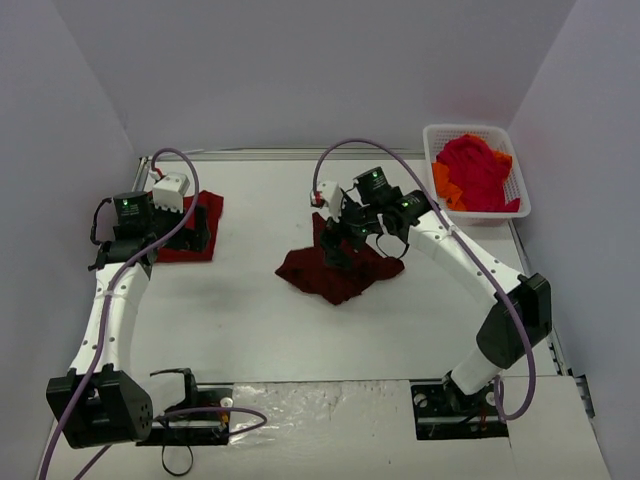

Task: Fold and stack the t-shirts
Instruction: Move the tshirt to the center of the board

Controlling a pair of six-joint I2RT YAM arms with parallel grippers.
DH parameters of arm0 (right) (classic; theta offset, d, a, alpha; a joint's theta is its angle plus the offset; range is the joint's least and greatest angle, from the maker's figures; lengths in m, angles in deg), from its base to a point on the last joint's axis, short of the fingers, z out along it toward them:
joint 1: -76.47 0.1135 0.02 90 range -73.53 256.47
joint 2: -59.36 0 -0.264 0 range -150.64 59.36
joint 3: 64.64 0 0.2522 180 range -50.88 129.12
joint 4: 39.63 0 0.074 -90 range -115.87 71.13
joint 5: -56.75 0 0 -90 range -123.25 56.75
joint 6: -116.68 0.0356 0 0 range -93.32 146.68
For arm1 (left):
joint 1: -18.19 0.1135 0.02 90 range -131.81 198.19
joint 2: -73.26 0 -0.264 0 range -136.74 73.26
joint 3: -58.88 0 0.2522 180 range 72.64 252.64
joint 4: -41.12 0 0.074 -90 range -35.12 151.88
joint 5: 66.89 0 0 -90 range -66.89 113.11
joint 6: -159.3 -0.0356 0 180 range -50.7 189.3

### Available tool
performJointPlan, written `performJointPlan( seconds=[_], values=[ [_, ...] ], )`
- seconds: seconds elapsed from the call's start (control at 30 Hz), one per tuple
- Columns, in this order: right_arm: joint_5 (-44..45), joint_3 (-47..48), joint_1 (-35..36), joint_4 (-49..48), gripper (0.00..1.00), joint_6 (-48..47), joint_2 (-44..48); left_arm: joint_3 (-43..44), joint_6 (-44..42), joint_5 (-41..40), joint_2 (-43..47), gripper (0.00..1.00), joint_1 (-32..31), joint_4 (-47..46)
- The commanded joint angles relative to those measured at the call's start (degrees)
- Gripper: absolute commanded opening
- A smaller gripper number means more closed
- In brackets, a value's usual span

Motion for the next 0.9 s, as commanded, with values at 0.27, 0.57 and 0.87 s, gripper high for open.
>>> performJointPlan(
  seconds=[0.27, 0.57, 0.87],
  values=[
    [4.0, -0.3, -1.7, 2.4, 1.00, -3.8, 0.8, 2.0, 0.8, 2.0, -0.5, 0.94, 0.5, -0.1],
    [3.6, -2.3, -1.7, 2.4, 0.91, -4.4, -0.8, 2.6, 1.9, 6.2, -2.0, 0.94, 0.0, 0.0],
    [3.5, -1.8, 2.6, 7.6, 0.65, -7.6, -4.0, 2.9, 1.9, 4.9, -2.8, 0.94, 0.2, 0.1]
  ],
)
